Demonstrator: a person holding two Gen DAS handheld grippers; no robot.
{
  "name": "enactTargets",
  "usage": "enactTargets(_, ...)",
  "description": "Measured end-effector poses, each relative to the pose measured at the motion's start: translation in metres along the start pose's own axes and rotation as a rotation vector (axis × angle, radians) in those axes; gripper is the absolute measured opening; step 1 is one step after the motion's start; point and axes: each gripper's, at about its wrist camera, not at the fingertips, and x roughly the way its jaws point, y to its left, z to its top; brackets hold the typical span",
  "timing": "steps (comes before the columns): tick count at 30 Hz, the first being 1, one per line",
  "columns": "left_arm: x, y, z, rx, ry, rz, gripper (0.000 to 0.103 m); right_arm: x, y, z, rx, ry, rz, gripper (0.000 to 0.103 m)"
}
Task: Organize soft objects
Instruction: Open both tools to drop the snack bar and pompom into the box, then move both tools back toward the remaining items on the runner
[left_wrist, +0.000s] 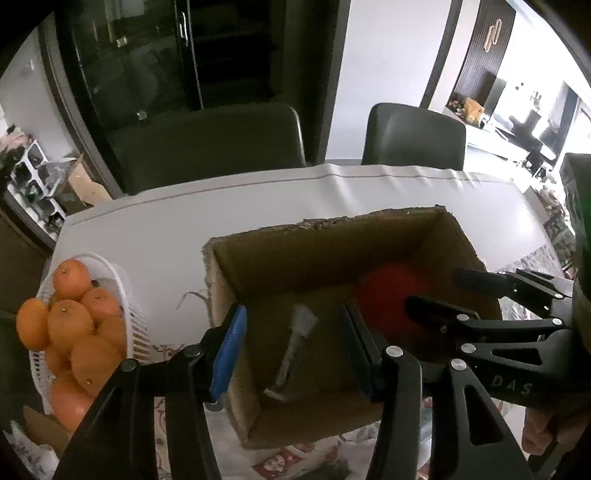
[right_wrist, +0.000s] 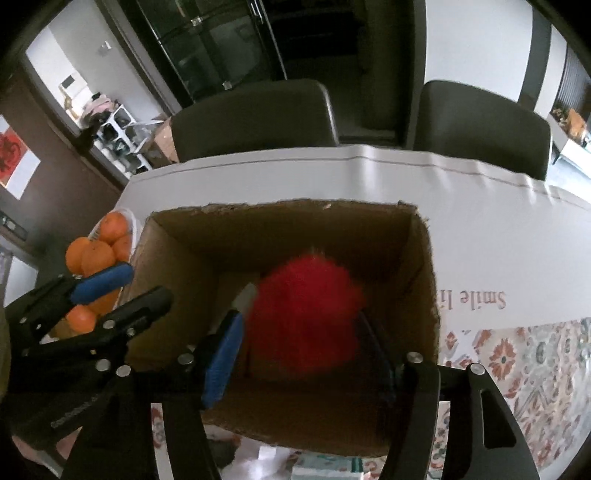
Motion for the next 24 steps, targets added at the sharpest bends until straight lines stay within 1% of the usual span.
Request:
enactTargets(2,-0.006,0.002,-0.001,-0.016,-0.009,0.022,0.053,-0.005,0.001,0.0,0.001,-0.012,-0.011,0.066)
enactTargets(4,-0.014,0.004,-0.002,-0.026,-0.031,0.029,0.055,-0.015,0.003,-0.001,-0.005,-0.043,-0.041,0.066)
enactTargets(9,-0.039,0.005,-0.01,-0.03,-0.08,0.118,0.056,-0.043,0.008,-0.006,-0.01,-0.119,-0.131,0.066)
enactTargets(12,-0.052,0.005,-0.018,-0.038,-0.1,0.142,0.057,-0.06,0.011,-0.014,-0.008,-0.147,-0.154,0.067)
enactTargets(15,-0.062,0.003,-0.028,-0.048,-0.107,0.131,0.057,-0.072,0.014,-0.023,-0.006,-0.162,-0.156,0.067)
enactTargets(19,-0.071,0.0,-0.042,-0.055,-0.112,0.139,0.058,-0.082,0.015,-0.038,-0.001,-0.155,-0.162,0.067)
enactTargets(24,-0.079,-0.007,-0.061,-0.061,-0.109,0.109,0.059,-0.092,0.014,-0.058,0.007,-0.154,-0.15,0.067)
